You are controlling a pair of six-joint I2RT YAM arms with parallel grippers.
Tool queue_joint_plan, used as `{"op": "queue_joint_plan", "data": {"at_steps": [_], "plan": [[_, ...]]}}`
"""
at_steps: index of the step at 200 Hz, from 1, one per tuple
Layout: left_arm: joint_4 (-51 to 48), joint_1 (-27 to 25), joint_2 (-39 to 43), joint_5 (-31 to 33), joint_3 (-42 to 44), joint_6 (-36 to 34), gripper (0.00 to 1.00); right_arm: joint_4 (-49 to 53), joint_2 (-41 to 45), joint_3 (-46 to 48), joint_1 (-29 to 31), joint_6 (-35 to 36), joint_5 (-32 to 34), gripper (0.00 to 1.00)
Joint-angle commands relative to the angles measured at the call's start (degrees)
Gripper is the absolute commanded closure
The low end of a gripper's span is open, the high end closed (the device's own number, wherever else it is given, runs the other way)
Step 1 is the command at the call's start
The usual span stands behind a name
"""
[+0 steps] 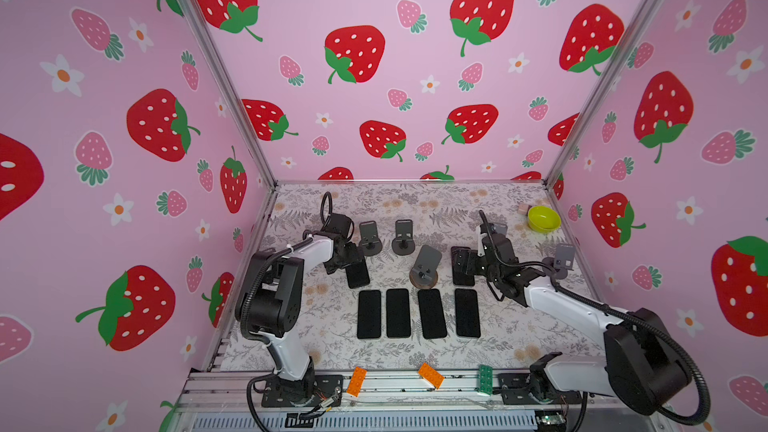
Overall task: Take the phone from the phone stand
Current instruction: 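Open the left gripper to release the black phone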
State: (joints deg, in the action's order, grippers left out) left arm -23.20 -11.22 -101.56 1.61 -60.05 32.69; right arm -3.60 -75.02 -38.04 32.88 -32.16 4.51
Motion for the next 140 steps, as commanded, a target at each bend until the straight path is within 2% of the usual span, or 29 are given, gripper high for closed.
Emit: {"op": "queue_joint_plan", "data": {"at_steps": [1,55,77,105,110,117,133,140], "plan": [[-3.58,0.52,1.18,1.10,1.88,-0.12,0.28,0.26,1.02,-1.42,0.10,-0.88,0.54,0.00],[-2.18,1.03,9.19,-0.32,2.75,-0.76,0.25,-0.27,1.28,-2.06,0.08,-1.45,1.19,0.00],[-1.34,1.03,11.84,0.01,2.82,-0.59,0.24,-0.39,2.57,-1.99,0.10,-0.83,4.32,0.01],[1.94,1.03,17.56,2.85,4.18,-1.62,0.20,-2.12,7.21,0.22,0.17,2.62,14.73,0.01],[2.50,1.03,18.63,3.33,4.40,-1.96,0.09,-2.98,8.59,0.89,0.16,3.13,16.70,0.00],[3.33,0.96,20.34,4.17,4.89,-2.55,0.00,-4.42,10.37,1.94,0.44,5.07,19.88,0.00],[5.89,0.57,24.11,7.27,6.59,-3.78,0.01,-6.43,14.77,3.45,3.32,9.59,32.98,0.00],[7.68,0.33,25.73,8.48,7.68,-4.77,0.01,-7.54,16.94,4.45,3.91,11.17,36.48,0.00]]}}
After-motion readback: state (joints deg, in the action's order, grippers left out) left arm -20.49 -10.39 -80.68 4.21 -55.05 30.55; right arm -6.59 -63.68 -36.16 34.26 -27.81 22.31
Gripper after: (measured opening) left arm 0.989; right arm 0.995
